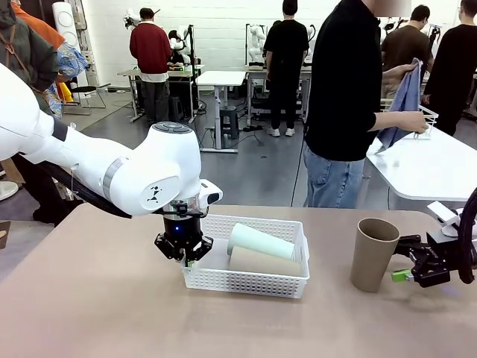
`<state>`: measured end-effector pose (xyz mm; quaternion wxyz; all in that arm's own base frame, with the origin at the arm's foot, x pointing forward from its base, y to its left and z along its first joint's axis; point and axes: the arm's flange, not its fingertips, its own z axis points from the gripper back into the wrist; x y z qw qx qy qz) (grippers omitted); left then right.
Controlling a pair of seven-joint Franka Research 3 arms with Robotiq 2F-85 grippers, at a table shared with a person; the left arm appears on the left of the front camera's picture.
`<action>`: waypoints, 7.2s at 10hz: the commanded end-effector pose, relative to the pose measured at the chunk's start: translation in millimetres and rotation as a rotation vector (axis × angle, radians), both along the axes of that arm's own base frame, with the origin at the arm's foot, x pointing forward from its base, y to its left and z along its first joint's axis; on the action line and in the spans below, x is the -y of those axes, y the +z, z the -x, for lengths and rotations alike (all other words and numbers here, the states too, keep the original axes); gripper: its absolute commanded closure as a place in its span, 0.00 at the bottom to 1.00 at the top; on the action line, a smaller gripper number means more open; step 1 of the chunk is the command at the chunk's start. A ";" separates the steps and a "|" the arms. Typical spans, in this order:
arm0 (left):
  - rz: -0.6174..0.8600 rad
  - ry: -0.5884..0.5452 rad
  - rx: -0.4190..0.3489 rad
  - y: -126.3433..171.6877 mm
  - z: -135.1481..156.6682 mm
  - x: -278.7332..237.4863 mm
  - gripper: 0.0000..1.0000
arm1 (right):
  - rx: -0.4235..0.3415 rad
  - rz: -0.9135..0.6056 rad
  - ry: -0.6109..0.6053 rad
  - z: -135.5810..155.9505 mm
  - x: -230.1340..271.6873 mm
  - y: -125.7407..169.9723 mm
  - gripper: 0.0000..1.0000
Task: Clean and organize the cups into the basket.
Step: Pick up the Reusable plastic cup from the right side of the table and stack it inside the Organizing basket in the center of the table.
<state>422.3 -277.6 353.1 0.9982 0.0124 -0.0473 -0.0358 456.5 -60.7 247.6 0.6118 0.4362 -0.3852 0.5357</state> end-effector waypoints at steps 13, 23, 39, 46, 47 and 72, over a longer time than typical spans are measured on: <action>-0.002 -0.015 0.007 -0.1 1.8 -1.6 1.00 | 0.031 -0.120 0.043 -18.1 -40.6 -22.2 0.59; -0.002 -0.015 0.007 -0.1 1.8 -1.6 1.00 | 0.003 -0.039 -0.098 8.3 -48.5 129.5 0.27; -0.002 -0.015 0.007 -0.1 1.8 -1.6 1.00 | 0.053 0.496 0.279 -22.4 -187.4 263.0 0.19; -0.002 -0.015 0.007 -0.1 1.8 -1.6 1.00 | -0.254 1.013 0.429 -52.0 -327.7 274.4 0.19; -0.002 -0.015 0.007 -0.1 1.8 -1.6 1.00 | -0.246 1.021 0.432 -53.7 -334.1 262.7 0.19; -0.002 -0.015 0.007 -0.1 1.8 -1.6 1.00 | 0.001 1.134 0.320 -49.7 -388.9 130.9 0.19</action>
